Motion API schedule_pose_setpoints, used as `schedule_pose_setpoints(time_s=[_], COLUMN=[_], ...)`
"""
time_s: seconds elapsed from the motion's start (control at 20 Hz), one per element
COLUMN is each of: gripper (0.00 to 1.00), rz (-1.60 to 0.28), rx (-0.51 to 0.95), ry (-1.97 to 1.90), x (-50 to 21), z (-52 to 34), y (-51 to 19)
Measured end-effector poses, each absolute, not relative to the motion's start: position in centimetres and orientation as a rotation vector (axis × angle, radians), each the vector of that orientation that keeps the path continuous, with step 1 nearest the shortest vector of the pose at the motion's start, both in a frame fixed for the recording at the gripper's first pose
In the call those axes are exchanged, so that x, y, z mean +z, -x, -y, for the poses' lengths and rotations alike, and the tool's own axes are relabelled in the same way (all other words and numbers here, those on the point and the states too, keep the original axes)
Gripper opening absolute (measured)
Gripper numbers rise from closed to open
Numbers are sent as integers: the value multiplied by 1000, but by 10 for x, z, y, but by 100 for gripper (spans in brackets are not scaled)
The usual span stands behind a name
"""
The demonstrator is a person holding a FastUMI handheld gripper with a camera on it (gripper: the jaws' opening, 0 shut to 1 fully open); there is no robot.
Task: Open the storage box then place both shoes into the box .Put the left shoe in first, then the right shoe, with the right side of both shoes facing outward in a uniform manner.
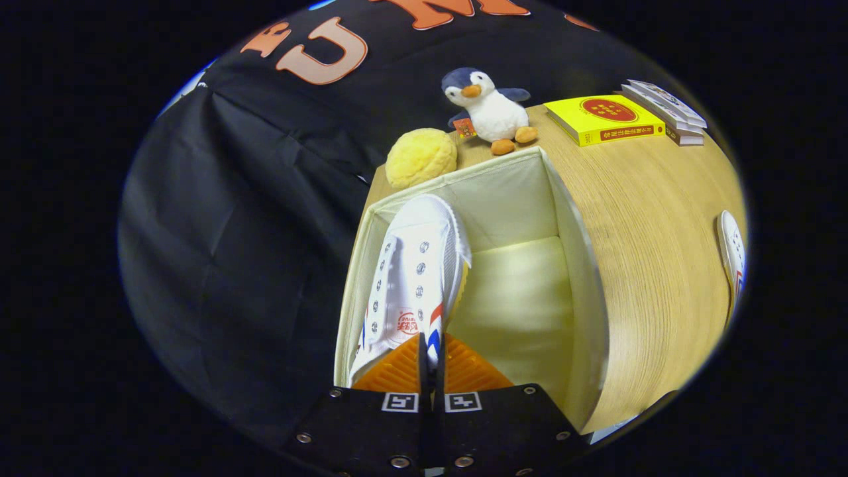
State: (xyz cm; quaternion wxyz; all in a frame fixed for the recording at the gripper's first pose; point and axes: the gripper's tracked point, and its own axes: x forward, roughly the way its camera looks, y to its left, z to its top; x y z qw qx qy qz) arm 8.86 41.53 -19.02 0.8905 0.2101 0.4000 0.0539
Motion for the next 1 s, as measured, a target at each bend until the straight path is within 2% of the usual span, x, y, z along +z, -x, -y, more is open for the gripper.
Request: schedule_pose_setpoints(time_s=[0.2, 0.3, 0.35, 0.4, 0.5, 0.55, 1.0], gripper=[1, 7, 31, 44, 88, 99, 98], rz=[-875, -884, -873, -863, -837, -826, -710], rx=[61, 73, 70, 67, 72, 74, 124], ry=[-408, -407, -404, -397, -403, -407, -399], x=[-209, -211, -207, -201, -192, -186, -124], z=[-420, -424, -422, -419, -415, -413, -364], y=[-83, -85, -87, -87, -87, -86, -74])
